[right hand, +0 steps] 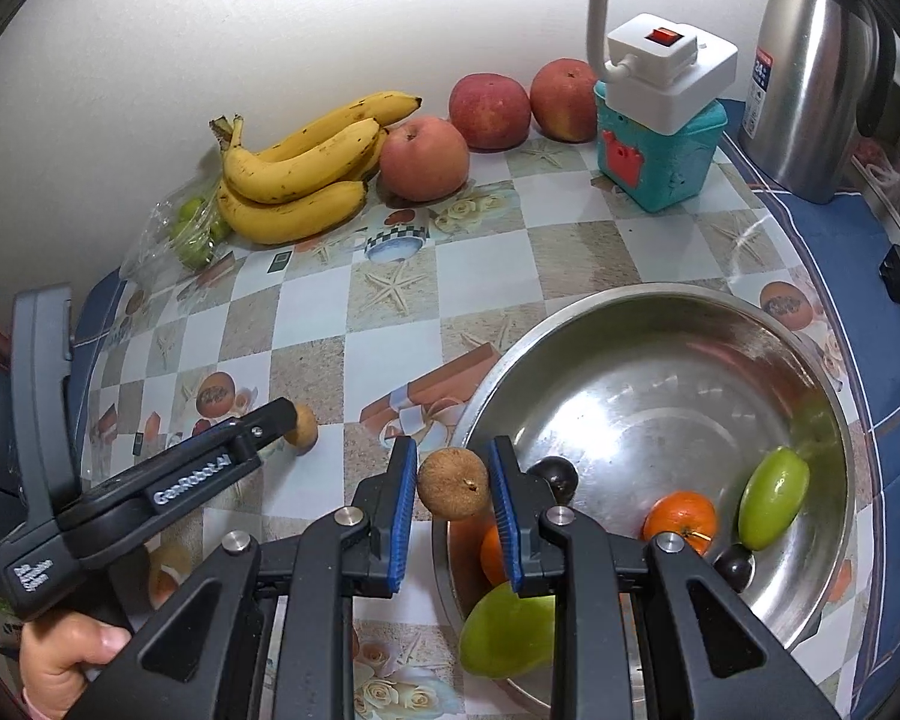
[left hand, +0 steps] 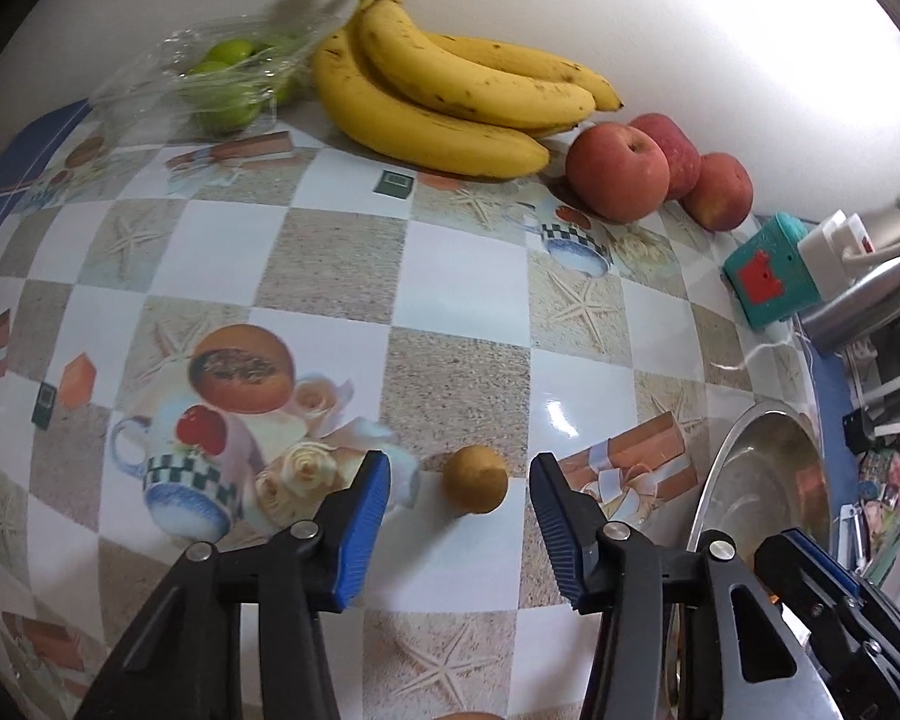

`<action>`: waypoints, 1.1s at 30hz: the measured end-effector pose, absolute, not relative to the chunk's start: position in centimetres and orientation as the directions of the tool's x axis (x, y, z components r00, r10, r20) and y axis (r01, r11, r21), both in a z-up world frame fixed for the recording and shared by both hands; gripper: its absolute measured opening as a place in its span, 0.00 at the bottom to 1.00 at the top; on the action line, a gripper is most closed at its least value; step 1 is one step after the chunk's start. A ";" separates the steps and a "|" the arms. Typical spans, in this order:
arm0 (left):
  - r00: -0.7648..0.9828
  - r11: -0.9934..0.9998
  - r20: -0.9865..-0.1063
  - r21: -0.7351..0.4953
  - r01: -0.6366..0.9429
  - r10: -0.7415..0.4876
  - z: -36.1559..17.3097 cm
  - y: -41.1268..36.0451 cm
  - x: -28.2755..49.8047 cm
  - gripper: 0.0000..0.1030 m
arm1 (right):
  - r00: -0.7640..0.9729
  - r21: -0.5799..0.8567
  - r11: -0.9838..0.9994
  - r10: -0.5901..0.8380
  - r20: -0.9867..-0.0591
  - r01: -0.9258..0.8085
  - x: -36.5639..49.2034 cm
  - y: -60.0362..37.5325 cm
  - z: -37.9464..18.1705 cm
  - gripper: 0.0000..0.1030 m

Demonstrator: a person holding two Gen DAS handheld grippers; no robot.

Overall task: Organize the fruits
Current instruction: 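Close the left tool on another brown fruit while the right tool holds its fruit, then carry both brown fruits in the two tools over the steel bowl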

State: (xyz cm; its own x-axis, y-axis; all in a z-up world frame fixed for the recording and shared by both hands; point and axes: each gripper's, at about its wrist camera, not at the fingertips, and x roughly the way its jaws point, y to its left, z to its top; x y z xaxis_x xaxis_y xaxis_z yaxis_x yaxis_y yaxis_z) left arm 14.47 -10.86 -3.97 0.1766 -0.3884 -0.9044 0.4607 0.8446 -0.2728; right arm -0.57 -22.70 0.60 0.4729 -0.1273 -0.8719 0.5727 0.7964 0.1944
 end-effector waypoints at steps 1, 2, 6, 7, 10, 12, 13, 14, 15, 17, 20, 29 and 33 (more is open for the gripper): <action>0.178 0.845 -0.907 -0.265 0.465 -0.382 -4.1 -11.1 14.4 0.49 | 0.474 0.198 0.794 -0.125 -0.872 0.575 -0.6 -22.8 0.6 0.25; 0.178 0.845 -0.910 -0.256 0.469 -0.375 -4.3 -11.3 14.4 0.46 | 0.475 0.202 0.792 -0.123 -0.871 0.576 -0.7 -22.9 0.5 0.25; 0.179 0.847 -0.916 -0.238 0.475 -0.358 -4.9 -12.0 14.2 0.39 | 0.475 0.211 0.784 -0.120 -0.872 0.584 -0.9 -23.3 0.5 0.25; 0.178 0.846 -0.917 -0.236 0.477 -0.356 -5.0 -12.1 14.2 0.38 | 0.475 0.212 0.782 -0.119 -0.872 0.586 -1.0 -23.4 0.5 0.25; 0.179 0.843 -0.922 -0.220 0.490 -0.345 -5.2 -12.7 13.9 0.31 | 0.474 0.218 0.778 -0.115 -0.873 0.590 -1.1 -23.6 0.5 0.25; 0.177 0.842 -0.923 -0.216 0.495 -0.341 -5.3 -13.0 13.8 0.27 | 0.473 0.219 0.776 -0.114 -0.874 0.592 -1.2 -23.6 0.4 0.25; 0.178 0.841 -0.924 -0.213 0.497 -0.339 -5.3 -13.0 13.7 0.26 | 0.472 0.219 0.775 -0.115 -0.874 0.593 -1.2 -23.7 0.4 0.25; 0.179 0.840 -0.924 -0.211 0.500 -0.338 -5.3 -13.1 13.6 0.26 | 0.472 0.219 0.774 -0.114 -0.874 0.593 -1.2 -23.7 0.4 0.25; 0.179 0.840 -0.924 -0.211 0.500 -0.339 -5.2 -13.1 13.6 0.26 | 0.473 0.220 0.774 -0.114 -0.874 0.594 -1.2 -23.7 0.5 0.25; 0.186 0.844 -0.923 -0.210 0.494 -0.338 -5.0 -13.0 13.6 0.26 | 0.475 0.223 0.772 -0.114 -0.873 0.595 -1.3 -23.7 0.5 0.25; 0.198 0.845 -0.918 -0.211 0.491 -0.344 -4.4 -12.8 13.7 0.26 | 0.475 0.226 0.769 -0.112 -0.873 0.598 -1.3 -23.8 0.5 0.25; 0.233 0.858 -0.907 -0.213 0.468 -0.352 -1.8 -12.0 13.6 0.26 | 0.490 0.243 0.761 -0.111 -0.865 0.602 -1.7 -24.2 1.0 0.25; 0.257 0.865 -0.900 -0.208 0.457 -0.352 -0.4 -11.5 13.4 0.26 | 0.504 0.250 0.758 -0.118 -0.856 0.602 -2.1 -24.2 1.7 0.25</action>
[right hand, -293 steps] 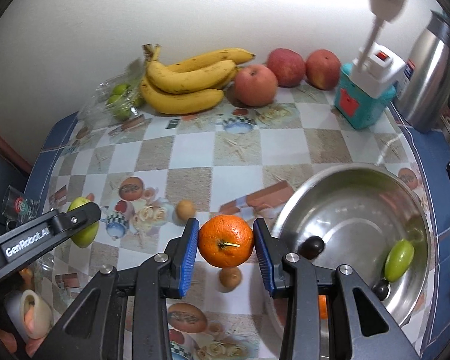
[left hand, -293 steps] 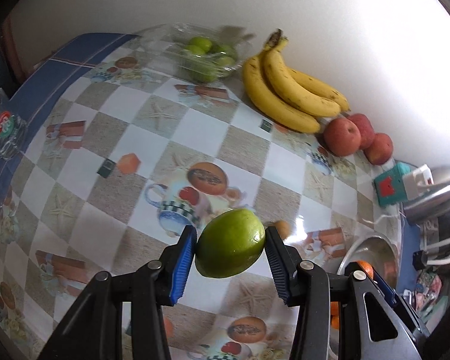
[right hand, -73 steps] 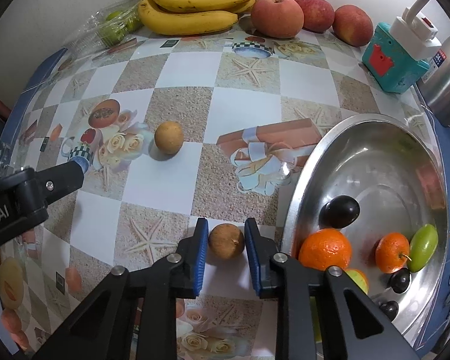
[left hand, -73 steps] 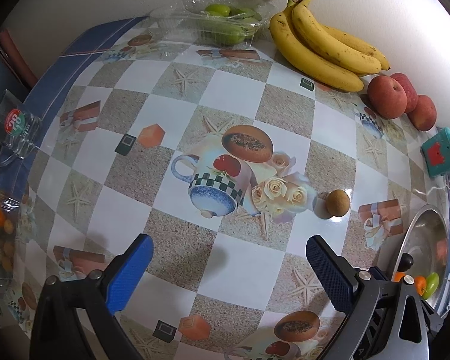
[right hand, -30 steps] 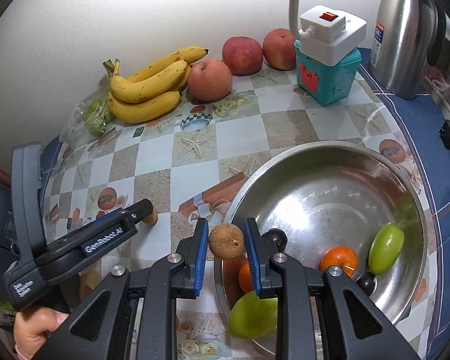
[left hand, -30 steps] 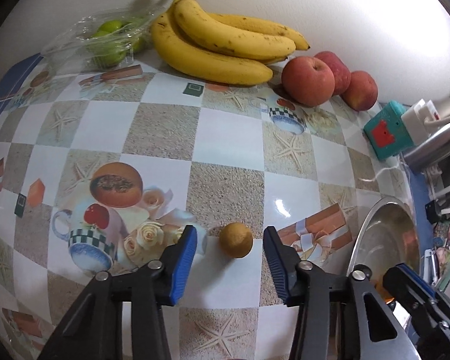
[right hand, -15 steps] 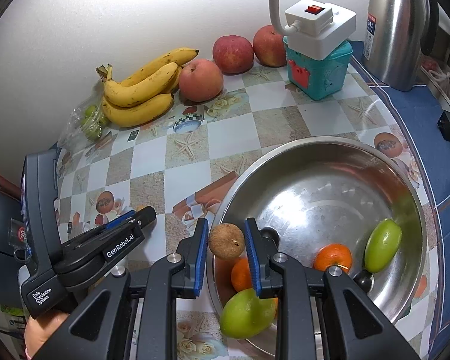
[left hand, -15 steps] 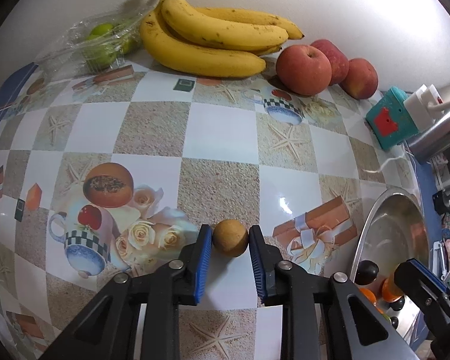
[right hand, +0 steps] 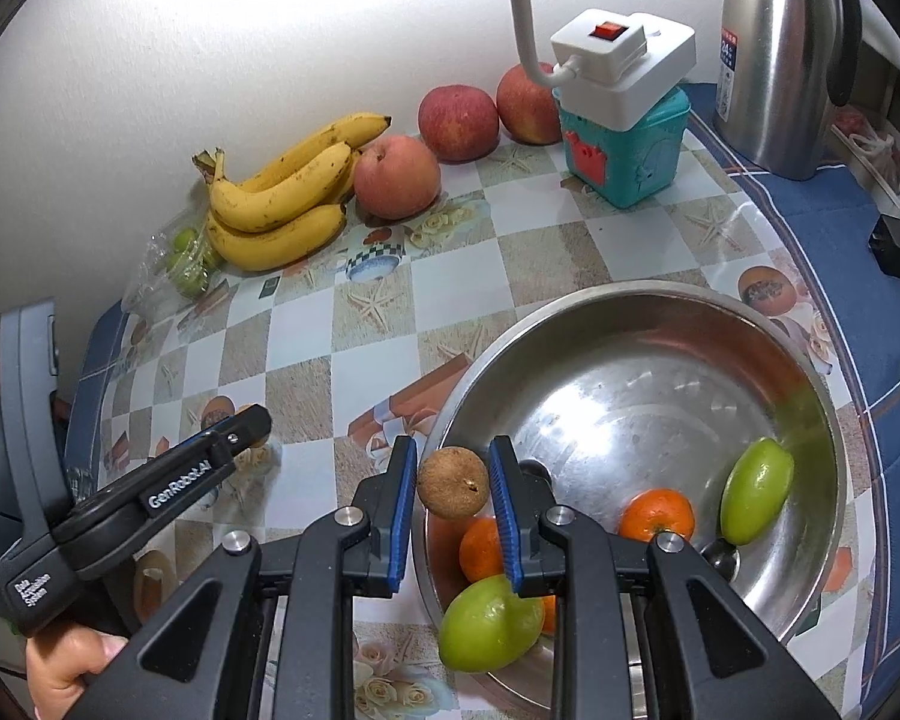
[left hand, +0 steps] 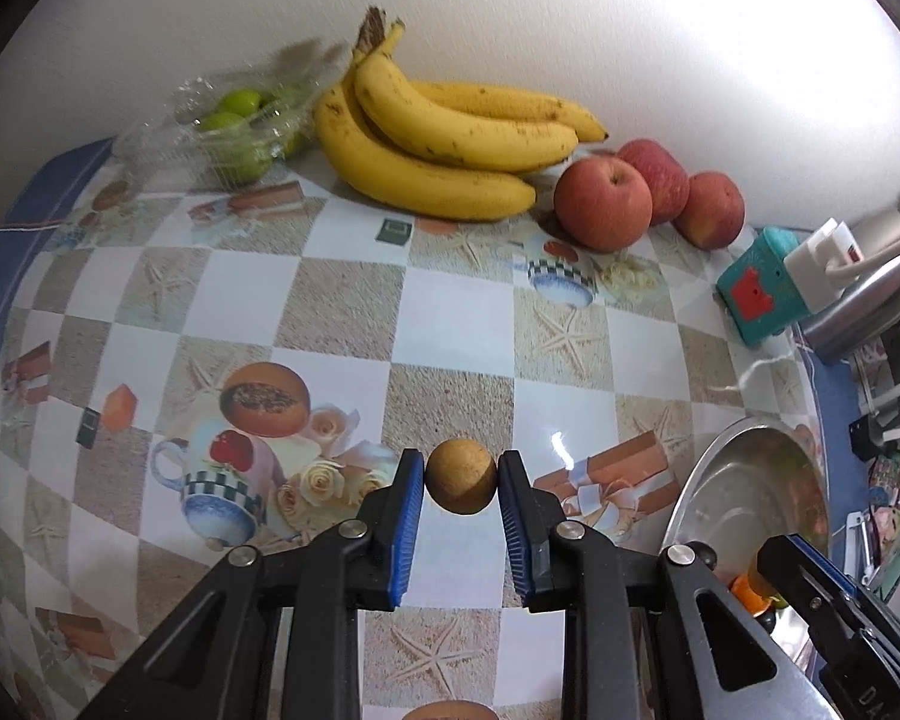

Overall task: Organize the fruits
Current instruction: 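Carry both brown fruits in the two tools over the steel bowl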

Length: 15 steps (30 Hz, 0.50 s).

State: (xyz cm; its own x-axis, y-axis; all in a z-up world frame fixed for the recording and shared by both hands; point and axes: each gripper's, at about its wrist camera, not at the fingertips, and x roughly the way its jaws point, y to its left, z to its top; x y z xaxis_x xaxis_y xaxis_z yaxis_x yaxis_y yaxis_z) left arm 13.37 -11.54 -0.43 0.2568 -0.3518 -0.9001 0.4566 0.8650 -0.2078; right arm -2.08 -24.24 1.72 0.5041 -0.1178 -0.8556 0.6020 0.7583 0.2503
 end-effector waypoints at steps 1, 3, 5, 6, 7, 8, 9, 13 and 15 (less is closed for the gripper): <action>0.265 0.865 -0.896 -0.208 0.457 -0.356 0.1 -11.5 13.2 0.26 | 0.509 0.252 0.758 -0.122 -0.852 0.602 -2.2 -24.2 2.0 0.25; 0.278 0.863 -0.890 -0.206 0.461 -0.361 0.9 -11.6 13.0 0.26 | 0.519 0.256 0.758 -0.126 -0.845 0.600 -2.3 -24.2 2.4 0.25; 0.296 0.860 -0.879 -0.208 0.466 -0.373 2.0 -11.6 12.7 0.26 | 0.530 0.260 0.758 -0.131 -0.838 0.598 -2.5 -24.3 2.9 0.25; 0.301 0.859 -0.876 -0.210 0.467 -0.378 2.3 -11.6 12.7 0.26 | 0.535 0.262 0.758 -0.133 -0.834 0.597 -2.6 -24.3 3.1 0.25; 0.307 0.856 -0.871 -0.213 0.470 -0.385 2.8 -11.6 12.5 0.26 | 0.540 0.264 0.757 -0.136 -0.830 0.597 -2.8 -24.3 3.4 0.25; 0.314 0.853 -0.864 -0.217 0.476 -0.394 3.5 -11.6 12.3 0.26 | 0.543 0.266 0.757 -0.138 -0.828 0.596 -2.8 -24.3 3.5 0.25; 0.317 0.851 -0.860 -0.218 0.479 -0.399 3.7 -11.7 12.2 0.26 | 0.547 0.267 0.757 -0.140 -0.825 0.597 -2.9 -24.4 3.7 0.25; 0.339 0.835 -0.840 -0.218 0.504 -0.424 5.5 -12.0 11.4 0.26 | 0.559 0.272 0.753 -0.150 -0.816 0.599 -3.4 -24.5 4.4 0.25; 0.339 0.829 -0.836 -0.219 0.515 -0.432 5.9 -12.2 11.0 0.26 | 0.560 0.270 0.753 -0.154 -0.814 0.600 -3.6 -24.6 4.6 0.25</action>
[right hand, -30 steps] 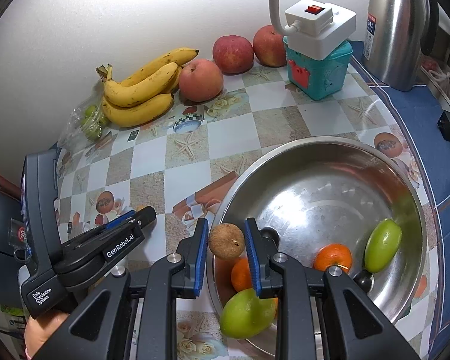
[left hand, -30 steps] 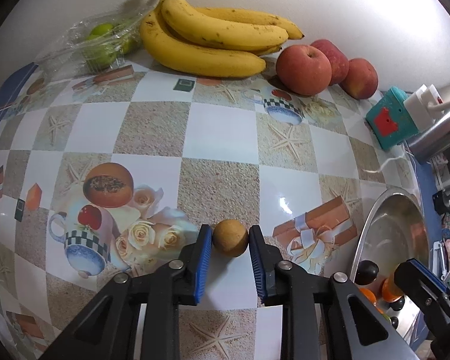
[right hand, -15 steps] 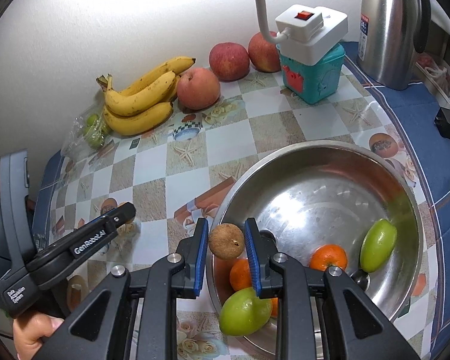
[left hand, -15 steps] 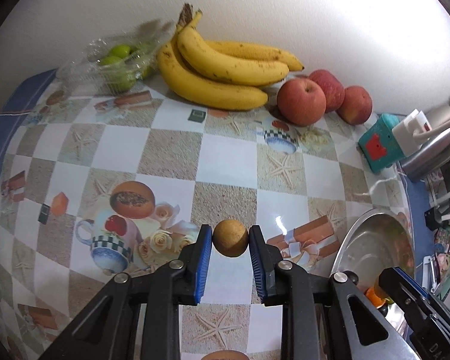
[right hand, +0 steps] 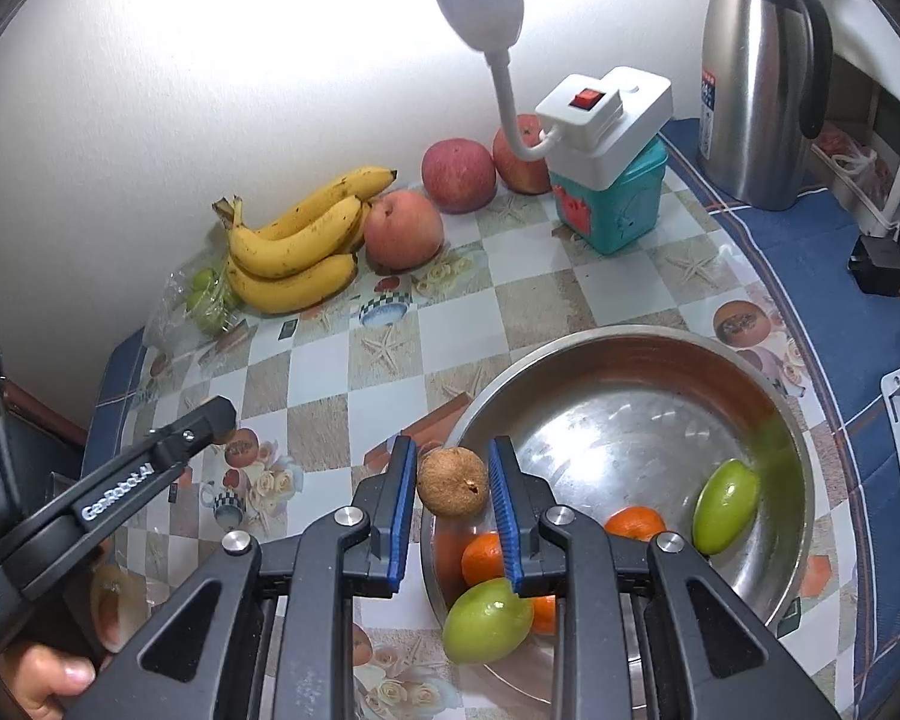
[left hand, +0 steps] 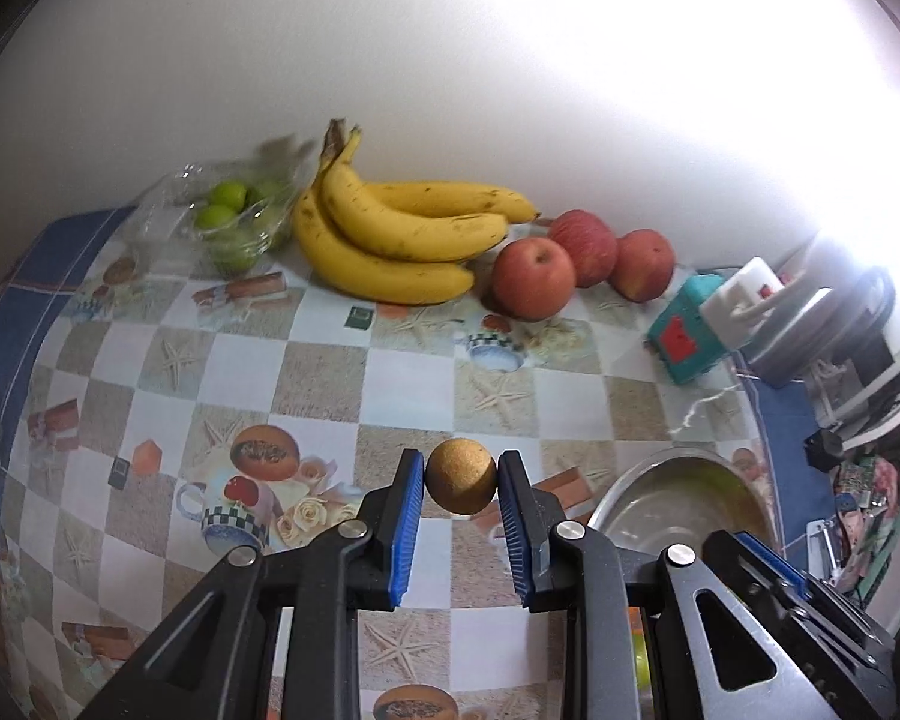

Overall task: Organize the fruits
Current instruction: 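Carry both brown fruits in the two tools over the steel bowl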

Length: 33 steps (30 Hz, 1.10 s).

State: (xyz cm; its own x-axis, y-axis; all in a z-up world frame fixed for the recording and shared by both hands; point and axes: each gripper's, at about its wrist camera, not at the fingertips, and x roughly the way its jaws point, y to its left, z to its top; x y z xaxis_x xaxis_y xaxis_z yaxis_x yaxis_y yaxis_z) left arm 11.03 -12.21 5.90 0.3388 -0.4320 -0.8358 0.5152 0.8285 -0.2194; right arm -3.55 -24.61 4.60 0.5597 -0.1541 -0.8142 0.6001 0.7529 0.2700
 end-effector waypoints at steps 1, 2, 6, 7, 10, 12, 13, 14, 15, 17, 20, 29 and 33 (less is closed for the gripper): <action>0.336 0.825 -0.834 -0.222 0.520 -0.437 6.1 -12.4 10.8 0.26 | 0.560 0.269 0.753 -0.157 -0.814 0.601 -3.6 -24.6 4.7 0.25; 0.333 0.819 -0.832 -0.225 0.527 -0.443 6.2 -12.6 10.6 0.26 | 0.560 0.268 0.753 -0.157 -0.813 0.601 -3.7 -24.7 4.7 0.25; 0.326 0.804 -0.832 -0.216 0.554 -0.448 6.4 -13.5 9.7 0.26 | 0.561 0.274 0.749 -0.154 -0.814 0.604 -4.0 -24.9 4.7 0.25; 0.322 0.798 -0.833 -0.214 0.563 -0.450 6.3 -13.9 9.4 0.26 | 0.560 0.275 0.747 -0.154 -0.814 0.605 -4.0 -25.0 4.6 0.25; 0.304 0.783 -0.837 -0.214 0.584 -0.455 6.0 -14.9 8.7 0.26 | 0.554 0.274 0.743 -0.153 -0.818 0.611 -4.1 -25.2 4.3 0.25; 0.292 0.773 -0.841 -0.211 0.598 -0.456 5.7 -15.5 8.3 0.26 | 0.553 0.279 0.741 -0.148 -0.820 0.611 -4.1 -25.5 4.0 0.25; 0.282 0.763 -0.844 -0.208 0.611 -0.456 5.4 -16.0 7.8 0.26 | 0.548 0.274 0.739 -0.152 -0.822 0.615 -4.2 -25.8 3.7 0.25; 0.273 0.754 -0.846 -0.207 0.624 -0.458 5.2 -16.5 7.5 0.26 | 0.530 0.260 0.730 -0.162 -0.833 0.632 -4.4 -26.2 3.2 0.25; 0.267 0.746 -0.847 -0.205 0.634 -0.460 5.1 -16.8 7.2 0.26 | 0.515 0.252 0.719 -0.169 -0.840 0.647 -4.5 -26.6 2.9 0.25; 0.245 0.723 -0.853 -0.200 0.662 -0.460 4.4 -17.9 6.3 0.26 | 0.487 0.249 0.685 -0.176 -0.855 0.685 -5.3 -27.9 1.9 0.25; 0.208 0.693 -0.861 -0.206 0.691 -0.463 3.5 -19.3 5.1 0.26 | 0.452 0.234 0.644 -0.196 -0.870 0.729 -6.5 -29.4 0.8 0.25; 0.175 0.661 -0.889 -0.171 0.731 -0.423 0.5 -21.5 3.3 0.26 | 0.423 0.235 0.600 -0.193 -0.885 0.765 -7.0 -31.0 -1.4 0.25; 0.159 0.671 -0.898 -0.180 0.719 -0.411 -0.6 -21.5 3.6 0.26 | 0.419 0.249 0.589 -0.171 -0.892 0.769 -7.0 -31.3 -2.4 0.25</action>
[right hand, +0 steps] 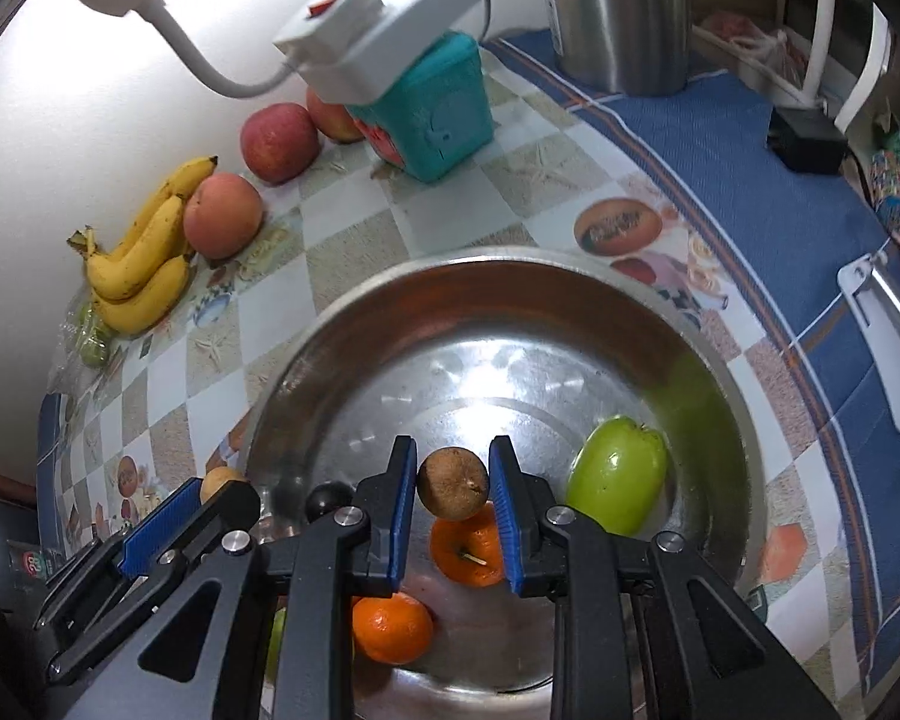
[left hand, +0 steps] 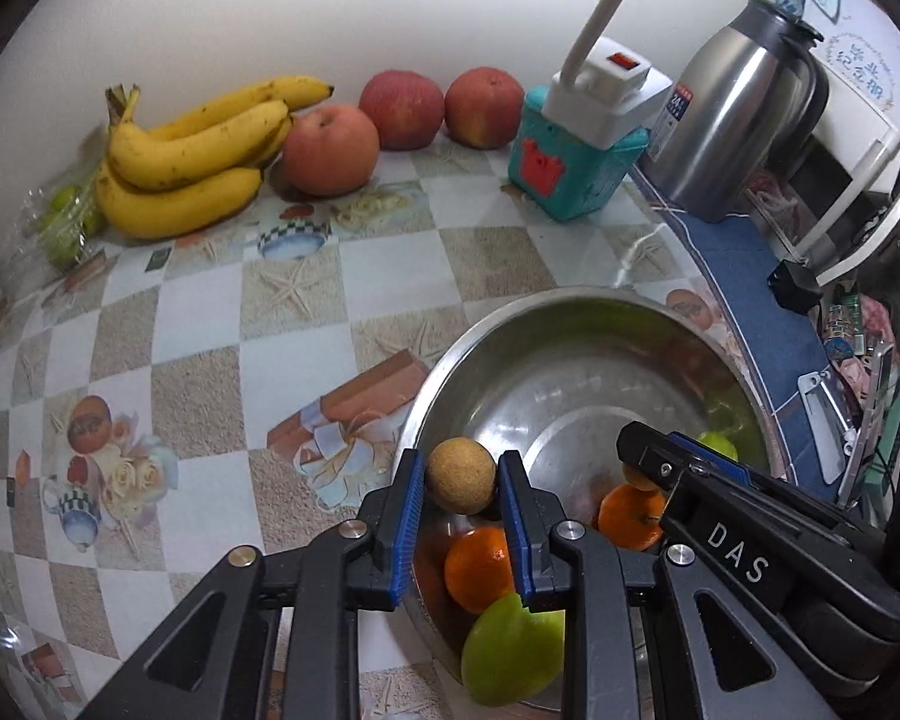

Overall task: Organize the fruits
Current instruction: 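Carry both brown fruits in the two tools over the steel bowl, then open both tools releasing the brown fruits into the bowl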

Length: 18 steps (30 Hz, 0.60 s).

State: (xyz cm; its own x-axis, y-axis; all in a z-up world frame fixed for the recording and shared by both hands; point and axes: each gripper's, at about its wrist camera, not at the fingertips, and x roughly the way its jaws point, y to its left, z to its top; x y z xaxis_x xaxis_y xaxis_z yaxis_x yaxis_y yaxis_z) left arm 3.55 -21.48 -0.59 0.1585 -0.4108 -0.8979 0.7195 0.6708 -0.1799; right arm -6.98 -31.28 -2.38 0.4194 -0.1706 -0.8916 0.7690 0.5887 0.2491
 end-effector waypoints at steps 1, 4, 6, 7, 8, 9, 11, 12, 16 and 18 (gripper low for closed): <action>0.152 0.673 -0.900 -0.184 0.716 -0.409 -0.8 -21.4 3.6 0.27 | 0.419 0.250 0.589 -0.168 -0.892 0.768 -7.0 -31.2 -2.5 0.25; 0.143 0.679 -0.905 -0.188 0.710 -0.401 -1.3 -21.4 3.6 0.27 | 0.414 0.242 0.596 -0.169 -0.894 0.765 -6.7 -31.1 -2.7 0.25; 0.136 0.683 -0.908 -0.193 0.704 -0.397 -1.6 -21.3 3.7 0.27 | 0.413 0.240 0.599 -0.169 -0.895 0.764 -6.7 -31.0 -2.7 0.25; 0.133 0.684 -0.909 -0.195 0.702 -0.395 -1.7 -21.3 3.7 0.27 | 0.412 0.238 0.599 -0.169 -0.895 0.764 -6.7 -31.0 -2.8 0.25; 0.130 0.686 -0.909 -0.198 0.700 -0.396 -1.8 -21.3 3.7 0.27 | 0.411 0.236 0.600 -0.171 -0.896 0.765 -6.7 -31.0 -2.8 0.25; 0.129 0.687 -0.908 -0.202 0.698 -0.398 -1.8 -21.3 3.8 0.27 | 0.409 0.233 0.600 -0.172 -0.896 0.765 -6.7 -31.0 -2.8 0.25; 0.126 0.690 -0.908 -0.208 0.693 -0.400 -1.8 -21.2 3.8 0.28 | 0.405 0.229 0.602 -0.174 -0.897 0.765 -6.6 -31.1 -2.8 0.25; 0.126 0.690 -0.908 -0.208 0.693 -0.400 -1.8 -21.1 3.8 0.28 | 0.403 0.226 0.603 -0.175 -0.898 0.765 -6.6 -31.1 -2.8 0.26; 0.126 0.694 -0.907 -0.212 0.688 -0.401 -1.7 -21.0 3.9 0.34 | 0.399 0.218 0.605 -0.181 -0.899 0.766 -6.6 -31.1 -2.5 0.33; 0.125 0.693 -0.906 -0.215 0.688 -0.405 -1.5 -20.9 3.9 0.34 | 0.399 0.216 0.605 -0.184 -0.898 0.766 -6.7 -31.1 -2.4 0.33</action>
